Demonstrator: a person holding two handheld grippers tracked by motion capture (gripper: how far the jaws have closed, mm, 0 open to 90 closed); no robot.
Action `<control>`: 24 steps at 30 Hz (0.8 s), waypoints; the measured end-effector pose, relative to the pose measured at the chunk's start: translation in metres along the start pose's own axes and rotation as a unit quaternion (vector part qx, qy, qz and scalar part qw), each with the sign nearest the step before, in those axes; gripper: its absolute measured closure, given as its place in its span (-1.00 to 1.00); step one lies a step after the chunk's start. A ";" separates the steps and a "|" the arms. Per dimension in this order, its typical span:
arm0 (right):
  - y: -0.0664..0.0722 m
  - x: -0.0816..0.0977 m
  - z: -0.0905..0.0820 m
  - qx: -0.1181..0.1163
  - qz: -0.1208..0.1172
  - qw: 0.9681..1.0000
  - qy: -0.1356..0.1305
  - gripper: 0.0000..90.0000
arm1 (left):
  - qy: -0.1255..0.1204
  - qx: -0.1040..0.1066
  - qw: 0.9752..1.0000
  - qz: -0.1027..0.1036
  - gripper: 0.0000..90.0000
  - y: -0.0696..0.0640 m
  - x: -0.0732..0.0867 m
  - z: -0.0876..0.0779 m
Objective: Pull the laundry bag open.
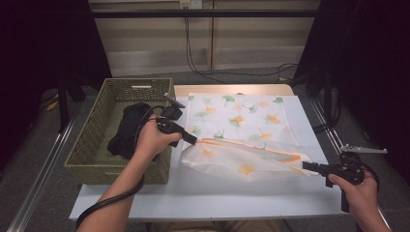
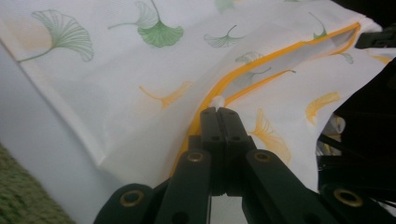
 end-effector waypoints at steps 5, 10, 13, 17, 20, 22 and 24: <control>-0.001 0.000 0.000 0.001 0.001 1.000 0.000 1.00 | -0.003 0.000 1.000 -0.002 1.00 0.002 0.000 -0.005; -0.001 0.000 0.000 -0.001 0.001 1.000 -0.001 1.00 | -0.003 0.002 1.000 0.000 1.00 0.004 0.001 -0.010; -0.001 0.000 0.000 0.000 -0.001 1.000 0.001 1.00 | -0.002 -0.002 1.000 -0.004 1.00 0.005 0.002 -0.012; -0.002 0.000 -0.001 0.005 0.003 1.000 0.001 1.00 | -0.004 -0.009 1.000 -0.005 1.00 0.007 0.003 -0.016; -0.002 0.000 0.000 0.004 0.001 1.000 -0.002 1.00 | -0.006 -0.015 1.000 -0.008 1.00 0.009 0.003 -0.018; -0.002 0.000 0.000 0.005 0.000 1.000 0.001 1.00 | -0.006 -0.018 1.000 -0.007 1.00 0.009 0.003 -0.020; -0.001 0.000 0.000 0.005 -0.001 1.000 0.002 1.00 | -0.003 -0.014 1.000 -0.008 1.00 0.009 0.004 -0.021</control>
Point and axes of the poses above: each handheld gripper's, and its own axes: z roughly forward along the jaws, x roughly out of its underside, y roughly to its left, the point moved 5 cm from there along z, roughly forward along the jaws, and after that the axes turned 11 degrees about y, right-handed, at the moved point
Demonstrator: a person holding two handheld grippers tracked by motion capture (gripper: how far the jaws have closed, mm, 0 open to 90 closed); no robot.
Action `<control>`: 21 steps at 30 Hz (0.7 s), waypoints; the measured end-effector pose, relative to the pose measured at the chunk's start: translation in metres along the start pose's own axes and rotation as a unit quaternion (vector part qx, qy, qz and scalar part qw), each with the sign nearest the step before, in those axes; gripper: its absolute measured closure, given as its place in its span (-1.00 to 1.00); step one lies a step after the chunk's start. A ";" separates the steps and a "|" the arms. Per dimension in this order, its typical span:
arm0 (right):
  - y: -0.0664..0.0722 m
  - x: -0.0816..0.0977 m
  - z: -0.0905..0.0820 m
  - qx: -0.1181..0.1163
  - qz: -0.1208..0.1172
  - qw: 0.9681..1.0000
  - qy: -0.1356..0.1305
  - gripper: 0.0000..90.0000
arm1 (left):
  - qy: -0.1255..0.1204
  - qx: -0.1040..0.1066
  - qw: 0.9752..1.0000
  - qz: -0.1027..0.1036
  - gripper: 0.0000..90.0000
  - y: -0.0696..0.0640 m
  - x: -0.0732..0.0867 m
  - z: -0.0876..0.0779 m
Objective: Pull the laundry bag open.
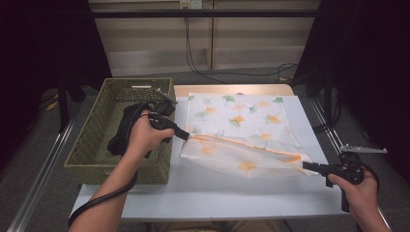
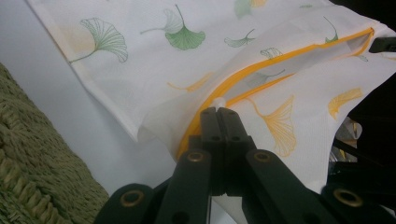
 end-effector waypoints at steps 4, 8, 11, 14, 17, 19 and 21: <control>0.000 0.000 0.000 0.002 -0.004 1.000 0.001 1.00 | 0.001 -0.002 1.000 0.001 1.00 0.001 0.000 -0.002; -0.001 0.001 -0.001 0.007 -0.002 1.000 0.003 1.00 | -0.006 0.000 1.000 -0.003 1.00 0.002 0.000 -0.005; -0.001 0.001 -0.001 0.005 -0.001 1.000 0.002 1.00 | -0.020 0.002 1.000 -0.018 1.00 0.001 -0.001 -0.005; -0.001 0.000 0.000 0.003 -0.002 1.000 0.002 1.00 | -0.008 -0.004 1.000 -0.004 1.00 0.004 0.001 -0.007; 0.000 0.001 0.001 0.003 -0.001 1.000 0.005 1.00 | -0.012 -0.001 1.000 -0.011 1.00 0.004 0.001 -0.005; 0.000 0.000 0.001 0.003 -0.002 1.000 0.005 1.00 | -0.010 -0.004 1.000 -0.012 1.00 0.005 0.001 -0.005; 0.000 0.000 0.001 0.004 -0.002 1.000 0.006 1.00 | -0.006 -0.022 1.000 -0.010 1.00 0.006 0.001 -0.006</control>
Point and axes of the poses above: each handheld gripper's, and its own axes: z roughly forward along the jaws, x roughly out of its underside, y roughly to its left, the point moved 5 cm from there along z, roughly forward along the jaws, and after that the axes turned 11 degrees about y, right-handed, at the moved point
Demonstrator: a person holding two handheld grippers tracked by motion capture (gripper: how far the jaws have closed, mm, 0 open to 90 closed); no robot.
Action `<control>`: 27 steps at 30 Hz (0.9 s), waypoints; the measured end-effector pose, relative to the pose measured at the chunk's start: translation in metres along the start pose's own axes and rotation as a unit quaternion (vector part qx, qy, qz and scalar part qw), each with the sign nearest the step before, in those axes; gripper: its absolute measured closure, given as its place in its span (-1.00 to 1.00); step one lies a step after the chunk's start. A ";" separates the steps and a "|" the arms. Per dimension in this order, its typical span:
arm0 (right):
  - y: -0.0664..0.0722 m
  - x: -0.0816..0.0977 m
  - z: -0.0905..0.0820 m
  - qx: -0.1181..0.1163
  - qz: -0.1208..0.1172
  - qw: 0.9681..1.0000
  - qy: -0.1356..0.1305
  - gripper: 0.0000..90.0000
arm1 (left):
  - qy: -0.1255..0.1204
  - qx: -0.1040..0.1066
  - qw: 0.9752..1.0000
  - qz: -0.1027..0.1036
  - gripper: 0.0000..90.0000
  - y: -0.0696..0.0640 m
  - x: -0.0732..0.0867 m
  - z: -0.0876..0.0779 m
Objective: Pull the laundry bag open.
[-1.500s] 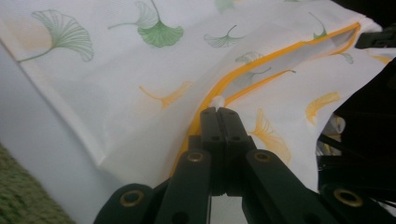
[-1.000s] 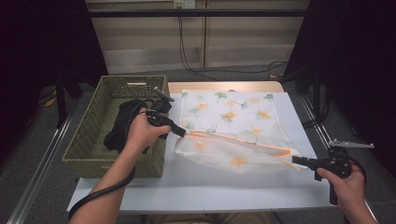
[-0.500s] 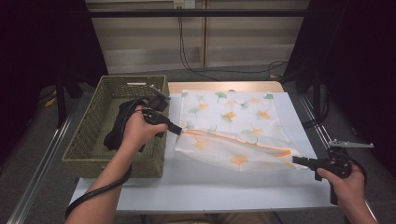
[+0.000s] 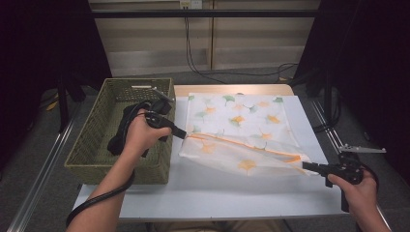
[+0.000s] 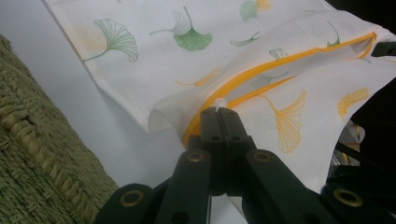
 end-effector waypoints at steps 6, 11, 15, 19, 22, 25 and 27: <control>-0.002 0.000 -0.001 0.002 -0.001 1.000 -0.003 1.00 | -0.003 0.013 1.000 -0.002 1.00 0.000 -0.001 -0.004; -0.002 0.000 -0.002 0.004 0.001 1.000 -0.003 1.00 | -0.004 0.007 1.000 -0.004 1.00 0.004 0.000 -0.008; -0.003 0.001 -0.002 0.002 0.005 1.000 -0.002 1.00 | -0.016 0.015 1.000 -0.021 1.00 0.003 0.001 -0.008; -0.002 0.000 -0.002 0.001 0.003 1.000 -0.004 1.00 | -0.007 0.010 1.000 -0.006 1.00 0.006 0.002 -0.009; -0.002 0.000 -0.002 0.004 0.003 1.000 -0.004 1.00 | -0.018 0.014 1.000 -0.020 1.00 0.005 0.002 -0.010; -0.003 0.001 -0.003 0.003 0.005 1.000 -0.003 1.00 | -0.008 0.009 1.000 -0.007 1.00 0.007 0.003 -0.011; -0.003 0.001 -0.003 0.002 0.005 1.000 -0.003 1.00 | -0.007 0.012 1.000 -0.007 1.00 0.007 0.004 -0.012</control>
Point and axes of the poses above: each handheld gripper's, and its own axes: z roughly forward along the jaws, x roughly out of its underside, y roughly to its left, the point moved 5 cm from there along z, roughly forward along the jaws, and after that the axes turned 11 degrees about y, right-handed, at the moved point
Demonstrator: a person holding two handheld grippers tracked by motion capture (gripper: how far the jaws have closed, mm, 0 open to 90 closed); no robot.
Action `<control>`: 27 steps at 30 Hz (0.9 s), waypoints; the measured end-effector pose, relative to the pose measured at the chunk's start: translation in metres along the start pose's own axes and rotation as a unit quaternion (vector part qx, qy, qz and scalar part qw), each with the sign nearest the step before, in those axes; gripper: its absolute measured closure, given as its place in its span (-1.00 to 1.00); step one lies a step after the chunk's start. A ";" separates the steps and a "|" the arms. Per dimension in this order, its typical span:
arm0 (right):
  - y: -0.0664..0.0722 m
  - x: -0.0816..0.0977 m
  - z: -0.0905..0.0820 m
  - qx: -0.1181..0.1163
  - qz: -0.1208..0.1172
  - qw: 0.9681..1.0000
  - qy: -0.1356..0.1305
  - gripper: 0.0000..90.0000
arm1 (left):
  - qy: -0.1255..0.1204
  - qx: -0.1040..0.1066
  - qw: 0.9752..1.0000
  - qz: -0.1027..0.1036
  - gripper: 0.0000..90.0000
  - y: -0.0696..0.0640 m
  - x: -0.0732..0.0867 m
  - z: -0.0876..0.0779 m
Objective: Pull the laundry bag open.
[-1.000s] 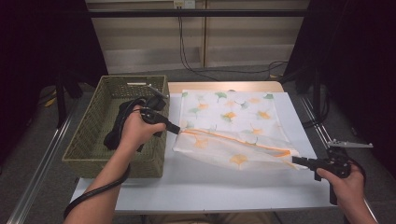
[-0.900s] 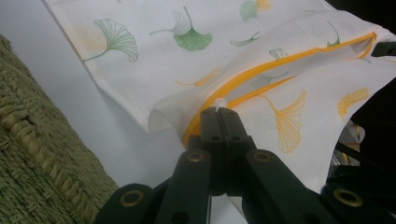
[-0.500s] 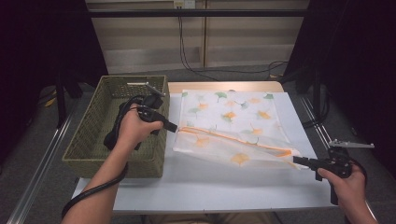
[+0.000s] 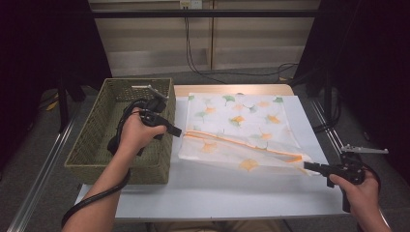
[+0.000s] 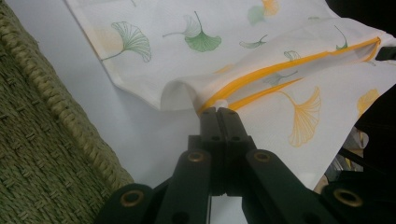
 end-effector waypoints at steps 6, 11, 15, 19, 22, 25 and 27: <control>0.000 0.000 0.000 0.002 -0.001 1.000 -0.001 1.00 | 0.000 -0.005 1.000 -0.004 1.00 0.001 0.001 -0.001; 0.000 0.000 0.000 0.002 0.001 1.000 0.001 1.00 | -0.003 -0.007 1.000 -0.004 1.00 0.002 0.003 -0.002; 0.000 0.000 0.000 0.001 0.001 1.000 0.000 1.00 | -0.007 -0.001 1.000 -0.008 1.00 0.002 0.004 -0.003; 0.000 0.000 0.000 0.000 0.002 1.000 0.000 1.00 | -0.004 -0.003 1.000 -0.006 1.00 0.003 0.004 -0.003; 0.000 0.000 0.000 0.000 0.003 1.000 0.000 1.00 | -0.017 0.000 1.000 -0.024 1.00 0.001 0.004 -0.002; 0.000 0.000 0.000 0.001 0.002 1.000 0.000 1.00 | -0.006 -0.004 1.000 -0.008 1.00 0.005 0.005 -0.005; 0.000 0.000 0.000 0.000 0.002 1.000 0.000 1.00 | -0.006 -0.005 1.000 -0.011 1.00 0.005 0.006 -0.005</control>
Point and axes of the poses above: each handheld gripper's, and its own axes: z roughly forward along the jaws, x roughly out of its underside, y roughly to its left, the point moved 5 cm from there along z, roughly forward along the jaws, and after that the axes turned 11 degrees about y, right-handed, at the moved point
